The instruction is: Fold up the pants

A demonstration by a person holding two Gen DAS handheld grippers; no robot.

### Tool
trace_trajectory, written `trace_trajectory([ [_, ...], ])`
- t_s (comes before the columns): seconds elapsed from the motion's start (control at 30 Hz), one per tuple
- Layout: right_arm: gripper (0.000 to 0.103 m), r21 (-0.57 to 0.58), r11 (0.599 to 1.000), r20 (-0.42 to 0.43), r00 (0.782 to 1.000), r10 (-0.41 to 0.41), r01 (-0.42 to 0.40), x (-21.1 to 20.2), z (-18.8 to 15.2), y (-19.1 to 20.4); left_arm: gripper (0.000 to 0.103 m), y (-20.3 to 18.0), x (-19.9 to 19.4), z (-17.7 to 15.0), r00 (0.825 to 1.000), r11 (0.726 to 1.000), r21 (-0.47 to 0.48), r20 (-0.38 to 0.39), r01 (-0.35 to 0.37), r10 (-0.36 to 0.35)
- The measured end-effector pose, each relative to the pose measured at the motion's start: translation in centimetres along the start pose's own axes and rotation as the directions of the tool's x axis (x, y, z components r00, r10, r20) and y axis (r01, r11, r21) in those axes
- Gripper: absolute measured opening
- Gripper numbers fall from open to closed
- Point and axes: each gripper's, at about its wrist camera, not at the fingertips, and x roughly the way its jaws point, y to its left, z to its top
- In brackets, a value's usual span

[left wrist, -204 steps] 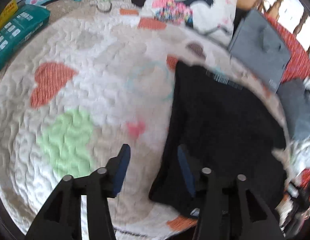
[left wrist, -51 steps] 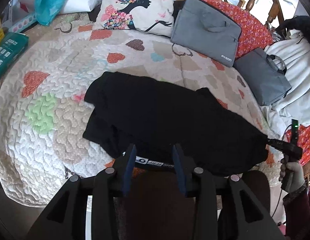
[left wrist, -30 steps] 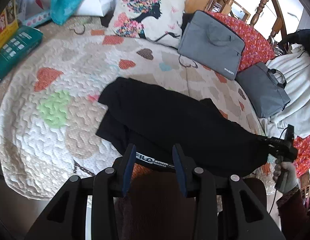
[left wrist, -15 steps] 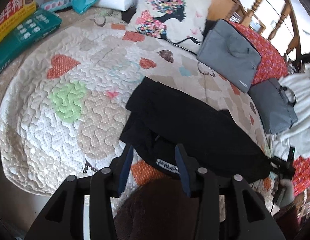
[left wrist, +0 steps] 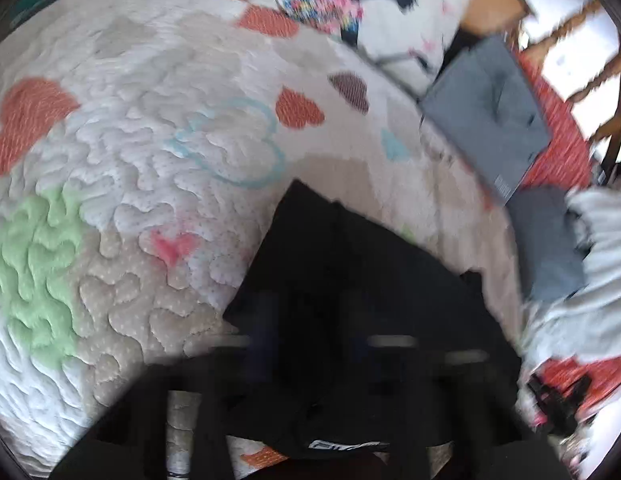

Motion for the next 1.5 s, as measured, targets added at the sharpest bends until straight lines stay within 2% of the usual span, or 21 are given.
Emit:
trace_trajectory([
  [0.3,0.059,-0.06,0.995,-0.051,0.996,0.079,-0.082,1.7,-1.6,3.8,0.004,-1.0,-5.4,-3.6,0.998,0.998,0.037,-0.05,0.04,-0.038],
  [0.37,0.059,-0.06,0.994,-0.054,0.995,0.086,-0.089,2.0,-1.7,4.1,0.0,-0.2,-5.5,-4.5,0.998,1.0,0.027,-0.065,-0.005,0.007],
  [0.43,0.059,-0.06,0.994,-0.055,0.995,0.083,-0.087,2.2,-1.7,4.0,0.0,0.9,-4.4,-4.7,0.989,0.993,0.032,-0.084,-0.116,0.118],
  [0.53,0.061,-0.054,0.995,-0.054,0.995,0.078,-0.081,2.3,-1.8,4.2,0.0,3.0,-1.7,-4.8,0.975,0.989,-0.031,-0.172,-0.147,0.14],
  [0.6,0.061,-0.063,0.994,-0.051,0.995,0.089,-0.093,2.0,-1.6,4.9,0.0,3.1,-1.8,-5.0,0.98,0.99,-0.028,-0.143,-0.141,0.136],
  [0.67,0.061,-0.095,0.984,-0.056,0.988,0.145,-0.15,1.4,-1.5,6.5,0.001,2.1,-3.0,-5.1,0.992,0.994,0.007,-0.066,-0.108,0.108],
  [0.7,0.065,-0.125,0.972,-0.069,0.979,0.19,-0.197,1.2,-1.7,7.8,0.004,1.7,-3.5,-5.2,0.996,0.997,0.015,-0.035,-0.081,0.082],
  [0.73,0.068,-0.163,0.956,-0.089,0.969,0.231,-0.243,1.0,-2.0,9.3,0.012,1.6,-3.6,-5.1,0.997,0.998,0.014,-0.03,-0.068,0.069],
  [0.77,0.073,-0.208,0.936,-0.12,0.957,0.264,-0.284,1.1,-2.4,11.2,0.028,1.7,-3.4,-5.0,0.998,0.998,0.006,-0.03,-0.059,0.059],
  [0.83,0.073,-0.315,0.88,-0.206,0.931,0.301,-0.355,1.9,-4.1,15.5,0.04,2.1,-2.7,-4.7,0.997,0.997,-0.013,-0.028,-0.073,0.072],
  [0.93,0.073,-0.546,0.742,-0.299,0.918,0.26,-0.389,3.2,-8.4,22.9,0.042,2.3,-1.8,-4.1,0.997,0.997,-0.021,-0.02,-0.069,0.068],
  [0.97,0.073,-0.629,0.665,-0.333,0.913,0.237,-0.402,3.8,-10.5,25.8,0.045,2.2,-1.4,-3.8,0.998,0.998,-0.022,-0.024,-0.064,0.064],
  [1.03,0.073,-0.713,0.559,-0.366,0.905,0.216,-0.422,4.7,-13.2,29.0,0.051,1.9,-0.6,-3.5,0.998,0.999,-0.011,-0.029,-0.052,0.052],
  [1.13,0.072,-0.84,0.401,-0.344,0.931,0.125,-0.365,7.1,-16.9,32.7,0.048,1.3,0.1,-2.9,0.998,0.998,0.022,-0.038,-0.057,0.058],
  [1.17,0.071,-0.864,0.374,-0.328,0.941,0.088,-0.337,8.3,-17.6,33.5,0.034,1.2,0.1,-2.8,0.996,0.997,0.039,-0.046,-0.069,0.07],
  [1.2,0.068,-0.875,0.367,-0.312,0.947,0.069,-0.315,9.0,-17.9,33.8,0.033,1.1,0.0,-2.8,0.995,0.996,0.048,-0.051,-0.081,0.083],
  [1.23,0.062,-0.886,0.363,-0.287,0.956,0.062,-0.289,9.3,-17.9,34.0,0.025,1.2,-0.2,-2.7,0.996,0.996,0.047,-0.053,-0.073,0.075],
  [1.3,0.026,-0.873,0.403,-0.274,0.96,0.062,-0.275,9.1,-16.8,34.1,0.023,1.4,-0.9,-2.7,0.997,0.998,0.04,-0.062,-0.053,0.055],
  [1.33,0.018,-0.836,0.442,-0.315,0.944,0.097,-0.325,8.8,-15.8,33.8,0.014,1.5,-1.2,-2.6,0.997,0.999,0.031,-0.065,-0.038,0.04],
  [1.4,0.012,-0.789,0.495,-0.343,0.929,0.137,-0.364,7.9,-14.2,33.5,0.014,1.4,-1.9,-2.4,0.997,1.0,0.014,-0.072,-0.002,0.003],
  [1.5,0.01,-0.77,0.512,-0.362,0.921,0.141,-0.381,7.4,-13.5,33.4,0.014,0.7,-2.4,-2.6,0.998,0.999,0.033,-0.064,-0.005,0.007],
])
